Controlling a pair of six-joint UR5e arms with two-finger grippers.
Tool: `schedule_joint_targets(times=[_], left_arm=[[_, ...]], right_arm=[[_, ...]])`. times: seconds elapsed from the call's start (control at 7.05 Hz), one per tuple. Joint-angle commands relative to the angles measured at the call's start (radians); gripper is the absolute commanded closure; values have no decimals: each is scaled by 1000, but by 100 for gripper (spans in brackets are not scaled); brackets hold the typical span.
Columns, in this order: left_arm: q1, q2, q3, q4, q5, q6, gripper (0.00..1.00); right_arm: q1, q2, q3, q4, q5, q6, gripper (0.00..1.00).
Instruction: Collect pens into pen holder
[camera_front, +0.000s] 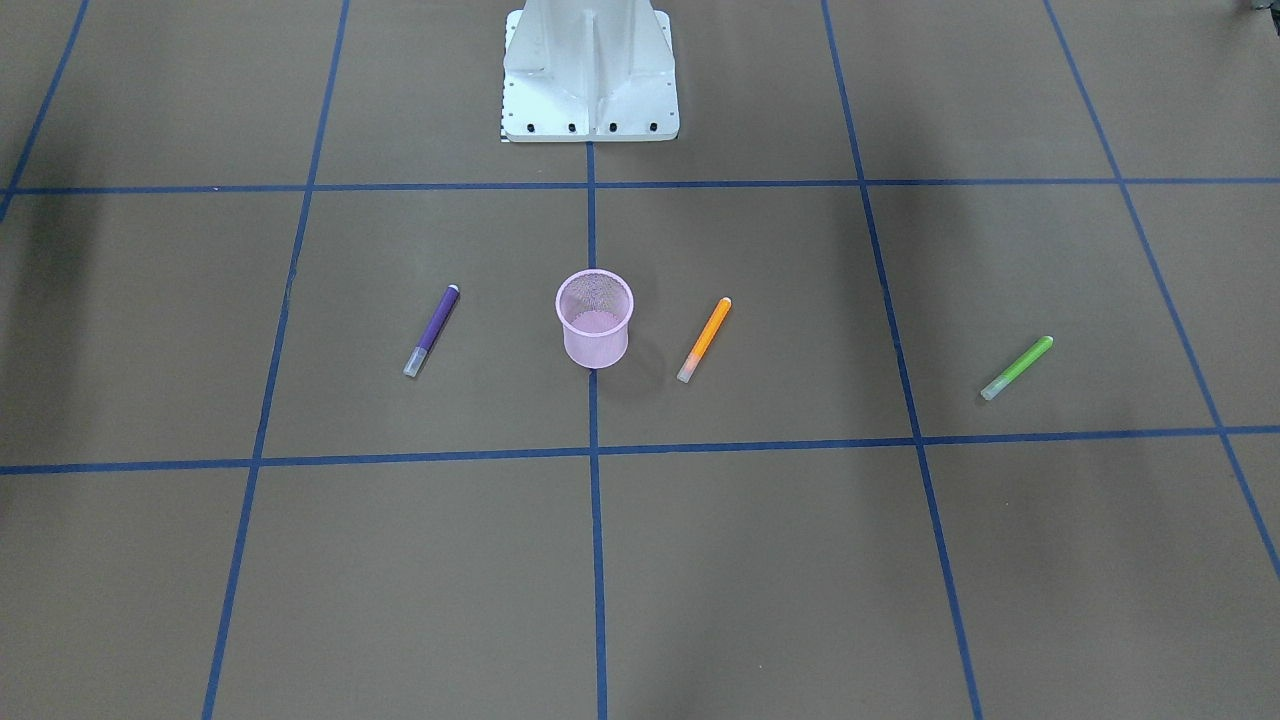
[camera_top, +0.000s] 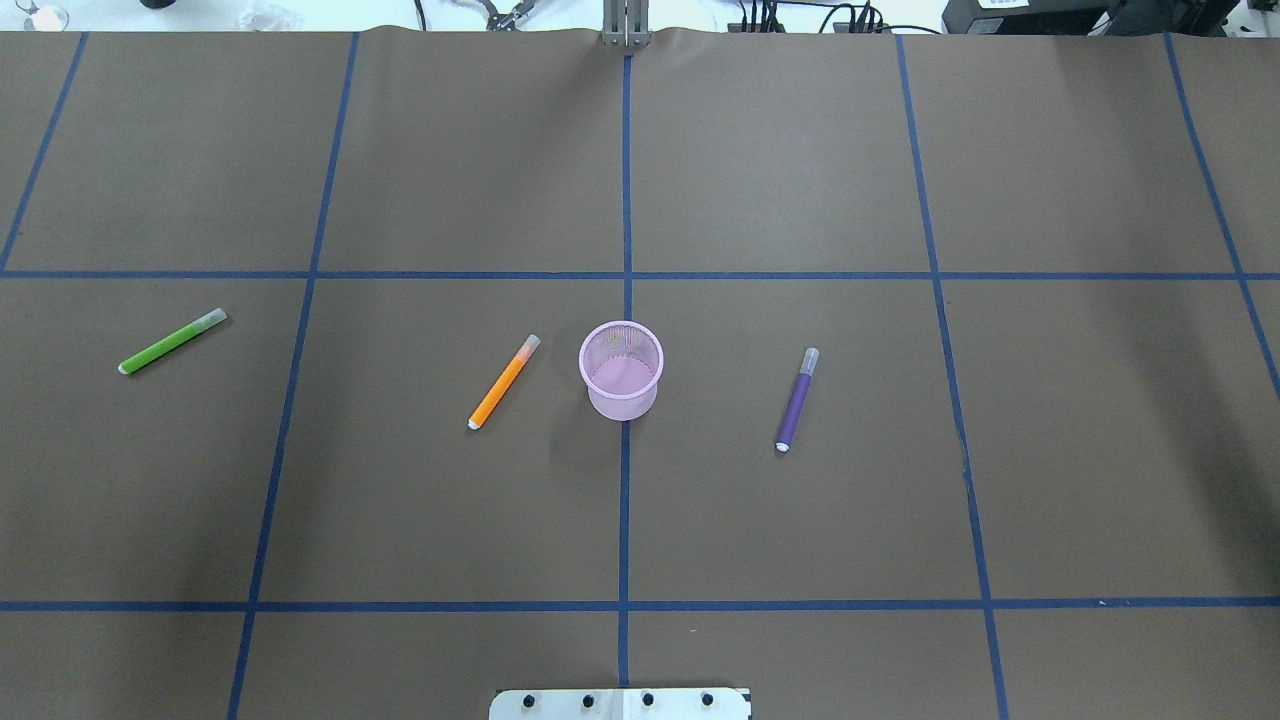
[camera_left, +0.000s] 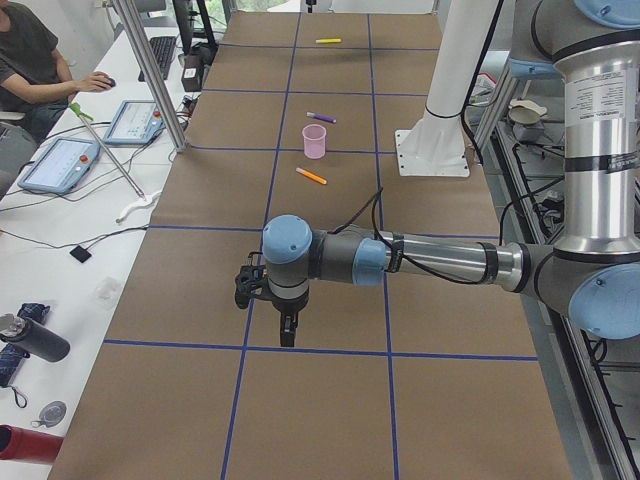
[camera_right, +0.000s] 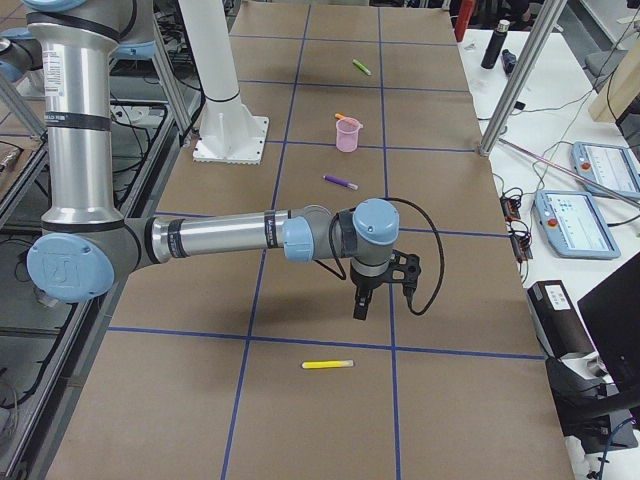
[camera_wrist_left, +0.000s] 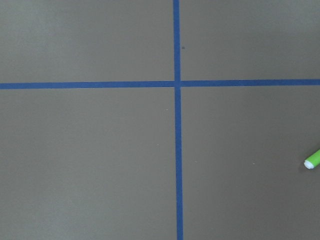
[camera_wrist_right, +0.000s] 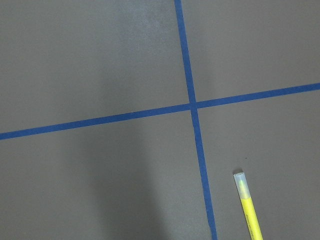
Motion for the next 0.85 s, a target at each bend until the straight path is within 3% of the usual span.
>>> schedule_joint_targets(times=[0.0, 0.57, 0.71], left_arm=[[0, 5, -16, -3, -1, -1, 0], [2, 13, -19, -3, -2, 2, 0], [2, 13, -17, -1, -40, 4, 0]], right_arm=[[0, 4, 5, -26, 6, 3, 0], [-2, 3, -5, -19, 4, 3, 0], [-3, 0, -26, -15, 4, -3, 0]])
